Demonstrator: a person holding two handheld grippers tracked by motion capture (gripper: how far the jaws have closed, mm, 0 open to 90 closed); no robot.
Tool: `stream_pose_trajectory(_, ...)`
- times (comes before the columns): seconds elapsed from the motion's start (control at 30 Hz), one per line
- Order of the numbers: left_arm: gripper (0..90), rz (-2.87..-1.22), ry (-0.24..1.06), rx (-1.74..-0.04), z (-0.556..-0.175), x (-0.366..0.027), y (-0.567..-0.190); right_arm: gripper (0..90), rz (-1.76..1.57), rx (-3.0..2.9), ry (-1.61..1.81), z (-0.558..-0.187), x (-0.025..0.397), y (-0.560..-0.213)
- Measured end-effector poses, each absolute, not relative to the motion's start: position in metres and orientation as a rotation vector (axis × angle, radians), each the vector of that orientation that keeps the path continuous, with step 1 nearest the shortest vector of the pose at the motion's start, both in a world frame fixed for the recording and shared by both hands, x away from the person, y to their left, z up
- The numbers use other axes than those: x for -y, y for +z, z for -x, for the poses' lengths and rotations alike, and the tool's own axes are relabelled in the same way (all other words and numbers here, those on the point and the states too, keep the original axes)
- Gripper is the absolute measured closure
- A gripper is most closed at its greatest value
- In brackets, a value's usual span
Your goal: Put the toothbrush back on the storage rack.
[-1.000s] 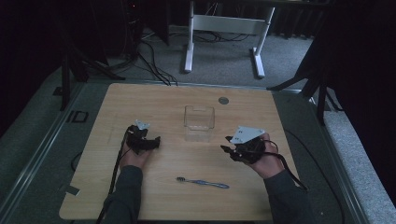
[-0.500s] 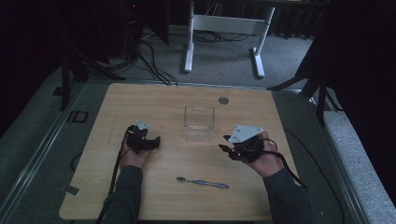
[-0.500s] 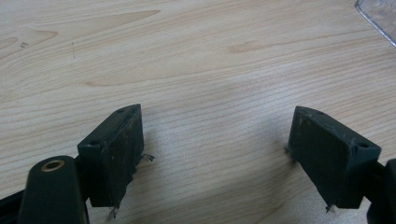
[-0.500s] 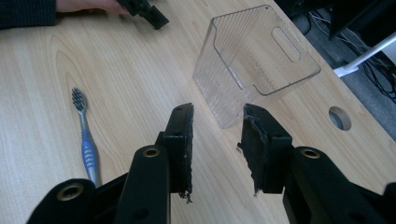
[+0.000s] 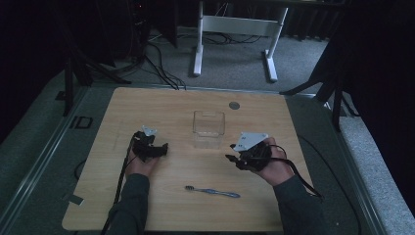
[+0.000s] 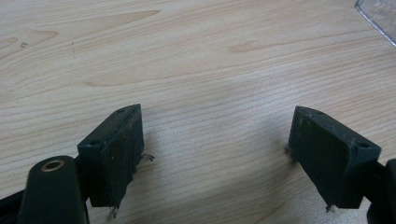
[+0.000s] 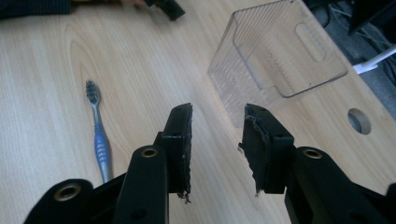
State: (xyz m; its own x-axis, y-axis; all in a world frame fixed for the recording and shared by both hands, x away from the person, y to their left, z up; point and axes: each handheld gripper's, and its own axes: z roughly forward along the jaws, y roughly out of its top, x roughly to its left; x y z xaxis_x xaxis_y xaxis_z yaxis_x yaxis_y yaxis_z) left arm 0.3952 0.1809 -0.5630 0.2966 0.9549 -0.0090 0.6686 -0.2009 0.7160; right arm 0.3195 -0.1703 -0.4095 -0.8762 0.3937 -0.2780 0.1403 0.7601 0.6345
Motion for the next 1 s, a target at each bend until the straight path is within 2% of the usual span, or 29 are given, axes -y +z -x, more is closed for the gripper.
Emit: stream_pose_trajectory(1.0,18.6,-1.952,0.598,-1.444,-0.395,-0.181,-0.563,63.8,-0.376,-2.69,0.764,-0.317,0.152,-0.423)
